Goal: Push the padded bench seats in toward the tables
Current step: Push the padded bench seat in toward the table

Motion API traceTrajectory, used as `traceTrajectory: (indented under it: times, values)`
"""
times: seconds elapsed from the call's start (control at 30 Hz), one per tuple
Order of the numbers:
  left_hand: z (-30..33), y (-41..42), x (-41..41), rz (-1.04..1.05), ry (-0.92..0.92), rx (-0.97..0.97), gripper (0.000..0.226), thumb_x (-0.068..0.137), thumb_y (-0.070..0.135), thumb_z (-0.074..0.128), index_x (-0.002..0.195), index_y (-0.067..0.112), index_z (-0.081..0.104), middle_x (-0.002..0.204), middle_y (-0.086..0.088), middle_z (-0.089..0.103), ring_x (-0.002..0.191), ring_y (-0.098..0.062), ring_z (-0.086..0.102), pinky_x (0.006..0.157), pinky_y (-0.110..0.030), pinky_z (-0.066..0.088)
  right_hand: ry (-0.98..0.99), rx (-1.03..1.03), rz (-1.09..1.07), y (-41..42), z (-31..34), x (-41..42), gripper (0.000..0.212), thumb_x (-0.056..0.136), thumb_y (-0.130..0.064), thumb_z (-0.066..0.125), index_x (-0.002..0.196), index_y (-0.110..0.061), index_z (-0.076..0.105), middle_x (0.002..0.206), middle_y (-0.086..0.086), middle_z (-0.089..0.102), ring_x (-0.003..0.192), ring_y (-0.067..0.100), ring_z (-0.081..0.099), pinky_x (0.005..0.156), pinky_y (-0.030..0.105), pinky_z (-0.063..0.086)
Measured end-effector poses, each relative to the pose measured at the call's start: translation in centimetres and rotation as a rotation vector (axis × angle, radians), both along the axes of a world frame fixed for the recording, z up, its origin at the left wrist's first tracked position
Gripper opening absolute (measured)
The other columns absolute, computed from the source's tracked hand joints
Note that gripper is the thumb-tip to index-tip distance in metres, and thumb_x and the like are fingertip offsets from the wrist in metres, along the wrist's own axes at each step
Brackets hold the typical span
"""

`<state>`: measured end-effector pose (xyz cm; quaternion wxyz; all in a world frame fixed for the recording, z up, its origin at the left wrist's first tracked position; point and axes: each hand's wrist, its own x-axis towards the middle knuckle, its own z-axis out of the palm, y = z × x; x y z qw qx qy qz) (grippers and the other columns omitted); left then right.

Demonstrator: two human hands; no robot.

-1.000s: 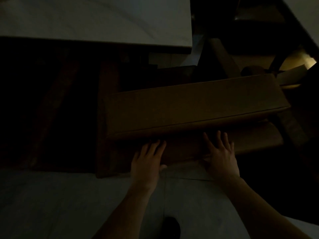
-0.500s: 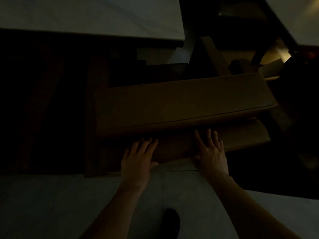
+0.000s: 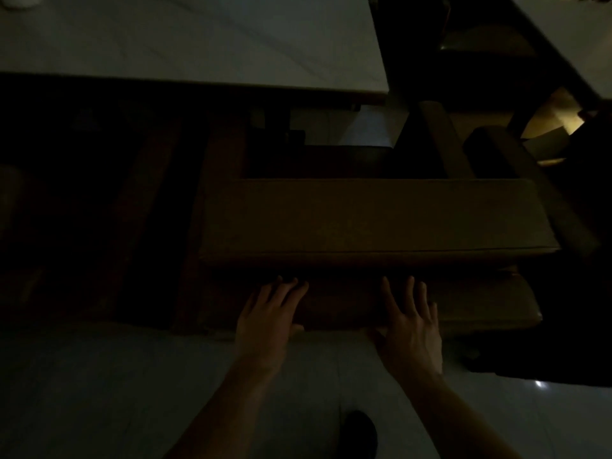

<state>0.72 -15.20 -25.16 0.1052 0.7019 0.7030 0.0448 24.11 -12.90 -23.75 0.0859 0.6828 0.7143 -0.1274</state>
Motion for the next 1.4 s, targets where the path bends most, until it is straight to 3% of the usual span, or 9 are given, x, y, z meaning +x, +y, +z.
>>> traceTrajectory:
  times: [0.37, 0.47, 0.6, 0.8, 1.0, 1.2, 1.4]
  values:
    - [0.5, -0.8, -0.7, -0.003, -0.068, -0.018, 0.081, 0.088, 0.038, 0.065, 0.153, 0.039, 0.018, 0.16, 0.014, 0.02, 0.148, -0.016, 0.013, 0.122, -0.038, 0.009, 0.016, -0.068, 0.002, -0.6, 1.0, -1.0, 0.095, 0.094, -0.066, 0.043, 0.154, -0.033, -0.022, 0.163, 0.014, -0.027, 0.149, 0.036, -0.024, 0.125, 0.053, 0.003]
    - [0.8, -1.1, -1.0, -0.001, -0.035, -0.026, 0.082, 0.089, 0.048, 0.061, 0.154, 0.039, 0.013, 0.162, 0.01, 0.013, 0.149, -0.018, 0.009, 0.122, -0.04, 0.008, 0.039, -0.065, -0.002, -0.5, 1.0, -0.8, 0.093, 0.095, -0.065, 0.043, 0.154, -0.033, -0.022, 0.162, 0.014, -0.027, 0.148, 0.037, -0.025, 0.125, 0.053, 0.001]
    - [0.7, -1.1, -1.3, 0.058, -0.002, -0.032, 0.079, 0.089, 0.056, 0.056, 0.154, 0.042, 0.013, 0.162, 0.01, 0.015, 0.148, -0.022, 0.012, 0.12, -0.041, 0.016, 0.1, -0.046, -0.001, -0.5, 0.4, -0.5, 0.095, 0.096, -0.059, 0.048, 0.153, -0.033, -0.023, 0.162, 0.014, -0.029, 0.146, 0.037, -0.029, 0.124, 0.054, -0.003]
    - [0.8, -0.6, -0.9, 0.105, -0.034, -0.058, 0.076, 0.086, 0.051, 0.062, 0.151, 0.043, 0.024, 0.159, 0.011, 0.024, 0.145, -0.024, 0.02, 0.111, -0.045, 0.033, 0.139, -0.058, 0.004, 0.1, -0.3, -0.3, 0.095, 0.095, -0.063, 0.047, 0.154, -0.033, -0.021, 0.161, 0.015, -0.032, 0.147, 0.038, -0.03, 0.123, 0.055, -0.005]
    - [0.7, 0.7, -1.0, 0.105, -0.008, -0.06, 0.075, 0.087, 0.045, 0.065, 0.152, 0.039, 0.026, 0.16, 0.008, 0.024, 0.147, -0.025, 0.016, 0.117, -0.044, 0.023, 0.147, -0.021, 0.015, 1.0, -1.0, -0.6, 0.095, 0.095, -0.064, 0.046, 0.154, -0.033, -0.022, 0.16, 0.016, -0.032, 0.146, 0.039, -0.031, 0.123, 0.057, -0.005]
    - [1.2, 2.0, 1.2, 0.199, -0.034, -0.057, 0.079, 0.09, 0.044, 0.064, 0.154, 0.032, 0.02, 0.163, 0.003, 0.017, 0.149, -0.023, 0.009, 0.115, -0.044, 0.028, 0.135, -0.055, 0.098, 3.9, 0.4, 0.9, 0.095, 0.096, -0.053, 0.055, 0.157, -0.031, -0.014, 0.163, 0.017, -0.026, 0.149, 0.039, -0.024, 0.123, 0.054, -0.004]
    - [3.5, -1.5, 4.7, 0.215, -0.005, -0.062, 0.085, 0.083, 0.06, 0.064, 0.152, 0.033, 0.024, 0.156, 0.0, 0.03, 0.14, -0.029, 0.028, 0.106, -0.046, 0.037, 0.106, -0.104, 0.122, 1.7, 3.0, 5.6, 0.098, 0.096, -0.043, 0.06, 0.156, -0.032, -0.016, 0.164, 0.013, -0.023, 0.15, 0.035, -0.022, 0.125, 0.052, -0.002]
